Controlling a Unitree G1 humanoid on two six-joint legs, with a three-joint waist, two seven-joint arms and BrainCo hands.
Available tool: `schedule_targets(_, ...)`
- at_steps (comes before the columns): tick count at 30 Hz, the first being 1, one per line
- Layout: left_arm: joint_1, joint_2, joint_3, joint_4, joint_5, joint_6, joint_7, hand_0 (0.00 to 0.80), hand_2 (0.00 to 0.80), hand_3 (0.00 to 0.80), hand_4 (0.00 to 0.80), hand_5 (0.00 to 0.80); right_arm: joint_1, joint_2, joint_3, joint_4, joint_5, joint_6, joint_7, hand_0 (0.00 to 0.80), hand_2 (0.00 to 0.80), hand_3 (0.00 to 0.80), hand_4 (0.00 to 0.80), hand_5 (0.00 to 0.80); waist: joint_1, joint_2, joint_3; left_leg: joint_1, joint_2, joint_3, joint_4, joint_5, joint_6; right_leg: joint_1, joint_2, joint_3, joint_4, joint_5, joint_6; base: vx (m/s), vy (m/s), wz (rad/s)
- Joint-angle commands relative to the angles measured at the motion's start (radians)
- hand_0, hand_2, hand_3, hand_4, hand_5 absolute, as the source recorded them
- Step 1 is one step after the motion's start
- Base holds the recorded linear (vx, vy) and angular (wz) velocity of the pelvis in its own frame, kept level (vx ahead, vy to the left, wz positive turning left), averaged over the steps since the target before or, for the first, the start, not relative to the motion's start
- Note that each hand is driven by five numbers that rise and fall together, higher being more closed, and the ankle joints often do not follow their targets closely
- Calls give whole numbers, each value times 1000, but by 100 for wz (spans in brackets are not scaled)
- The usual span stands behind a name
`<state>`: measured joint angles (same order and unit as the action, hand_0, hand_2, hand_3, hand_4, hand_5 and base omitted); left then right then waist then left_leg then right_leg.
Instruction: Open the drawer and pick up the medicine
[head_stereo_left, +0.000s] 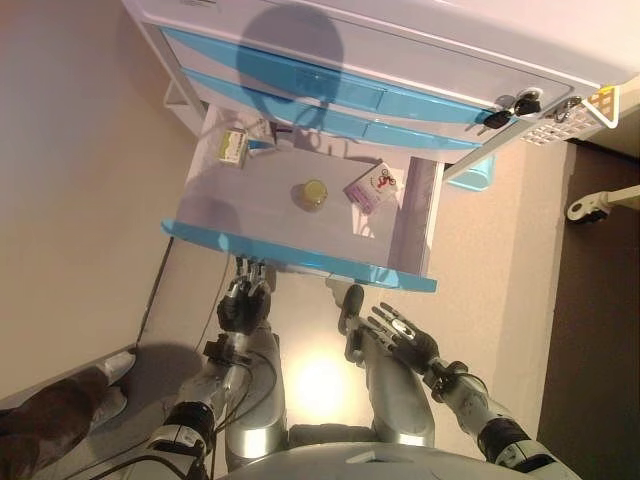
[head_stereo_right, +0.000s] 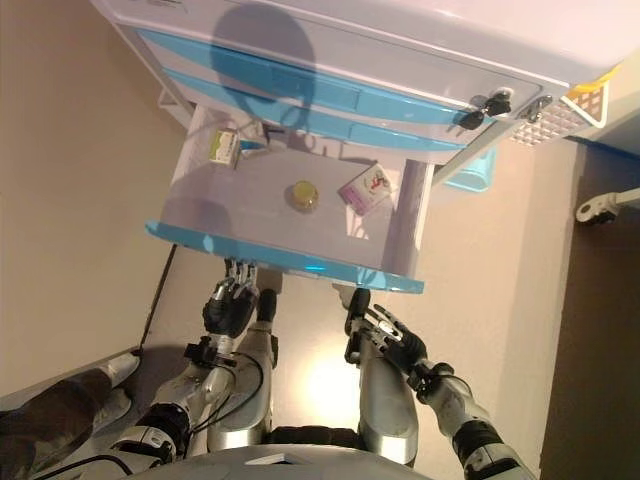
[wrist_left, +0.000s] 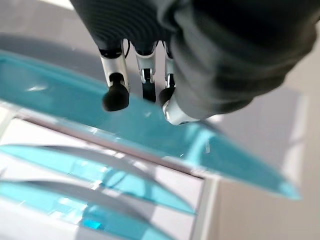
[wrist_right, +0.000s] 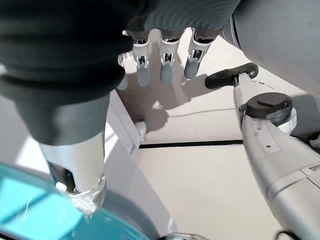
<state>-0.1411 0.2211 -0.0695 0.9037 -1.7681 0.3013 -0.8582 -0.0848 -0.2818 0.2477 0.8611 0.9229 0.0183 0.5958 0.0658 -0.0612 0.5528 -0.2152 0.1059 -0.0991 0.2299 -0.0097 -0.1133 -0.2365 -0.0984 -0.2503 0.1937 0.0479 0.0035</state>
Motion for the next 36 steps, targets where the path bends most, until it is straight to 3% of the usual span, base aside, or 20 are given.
schedule_targets(1,134,7,4,25,-7,10,94,0,0,0,0,0,98,7,8,15,-10,5,27,0,0,0,0,0,26,-33,-34,-27,-44,38,42,5,58,79,24,-4,57,-66,45,38,21,8)
schedule_targets(9,48,18,85,174,-7,-29,248,0,0,0,0,0,97,11,-20,109,-62,23,40,0,0,0,0,0,-4,-48,-64,-14,-31,56,54,-4,55,78,24,21,68,-73,52,45,36,2)
schedule_targets(12,15,23,113,227,4,-50,272,0,0,0,0,0,83,10,-43,180,-108,28,-105,0,0,0,0,0,-14,-47,-74,-5,-26,64,50,-4,54,78,24,31,70,-75,54,41,44,-7)
schedule_targets(17,22,39,160,219,64,-125,315,0,0,0,0,0,90,-7,-157,171,40,-132,-364,0,0,0,0,0,-29,-51,-94,16,-19,71,33,-3,52,97,25,45,50,-65,65,56,-5,-1)
schedule_targets(22,165,42,185,54,133,-139,374,0,0,0,0,0,214,-42,-273,-250,56,-250,-623,0,0,0,0,0,-53,-58,-113,46,-17,86,15,-10,60,121,25,71,20,-48,75,57,-15,-11)
schedule_targets(24,222,39,193,15,163,-128,363,0,0,0,0,0,253,-51,-322,-355,30,-313,-657,0,0,0,0,0,-54,-60,-125,61,-16,93,-2,-12,65,135,23,74,2,-43,81,58,-19,-14)
schedule_targets(27,313,21,193,-32,217,-126,340,0,0,0,0,0,294,-78,-387,-556,-165,-408,-754,0,0,0,0,0,-53,-58,-144,82,-21,102,-28,-15,73,154,15,76,-26,-38,89,53,10,-10)
schedule_targets(32,407,-27,178,-71,271,-164,327,0,0,0,0,0,338,-171,-477,-924,-563,-454,-903,0,0,0,0,0,-55,-32,-169,110,-36,118,-57,-19,81,176,-4,80,-50,-41,100,43,101,-2)
schedule_targets(36,438,-56,164,-68,301,-189,307,0,0,0,0,0,350,-252,-497,-1110,-734,-456,-880,0,0,0,0,0,-49,-13,-180,117,-45,124,-65,-23,83,181,-18,83,-57,-42,108,18,108,2)
